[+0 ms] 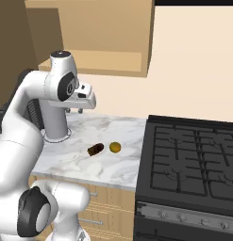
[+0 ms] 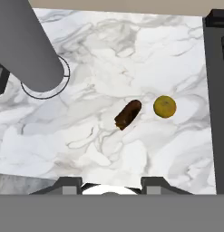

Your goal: Pick the orange, sweet potato from the counter and place them in the cabinet. Then close the cabinet.

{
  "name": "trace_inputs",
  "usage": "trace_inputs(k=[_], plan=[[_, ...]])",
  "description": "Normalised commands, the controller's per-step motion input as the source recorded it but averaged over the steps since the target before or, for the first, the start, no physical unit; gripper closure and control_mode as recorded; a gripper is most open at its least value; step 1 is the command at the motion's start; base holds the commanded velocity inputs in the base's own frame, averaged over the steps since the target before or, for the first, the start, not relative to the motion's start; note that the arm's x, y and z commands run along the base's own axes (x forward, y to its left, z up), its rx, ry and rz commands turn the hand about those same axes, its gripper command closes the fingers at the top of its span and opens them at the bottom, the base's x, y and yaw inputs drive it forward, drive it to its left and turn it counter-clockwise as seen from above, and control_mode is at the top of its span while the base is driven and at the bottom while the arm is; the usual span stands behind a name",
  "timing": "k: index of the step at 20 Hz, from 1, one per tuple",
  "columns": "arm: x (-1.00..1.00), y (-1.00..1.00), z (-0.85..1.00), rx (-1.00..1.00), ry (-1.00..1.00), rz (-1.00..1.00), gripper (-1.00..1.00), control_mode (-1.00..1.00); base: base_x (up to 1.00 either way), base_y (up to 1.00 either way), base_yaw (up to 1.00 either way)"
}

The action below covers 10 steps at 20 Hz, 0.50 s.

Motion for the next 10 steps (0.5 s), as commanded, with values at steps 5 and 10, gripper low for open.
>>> trace_inputs(k=[5, 10], plan=[[0.01, -0.01, -0.4, 0.0, 0.0, 0.0, -1.0, -1.0, 0.0, 0.0, 0.0], [0.01, -0.05, -0.85, 0.01, 0.08, -0.06, -1.0, -1.0, 0.0, 0.0, 0.0]])
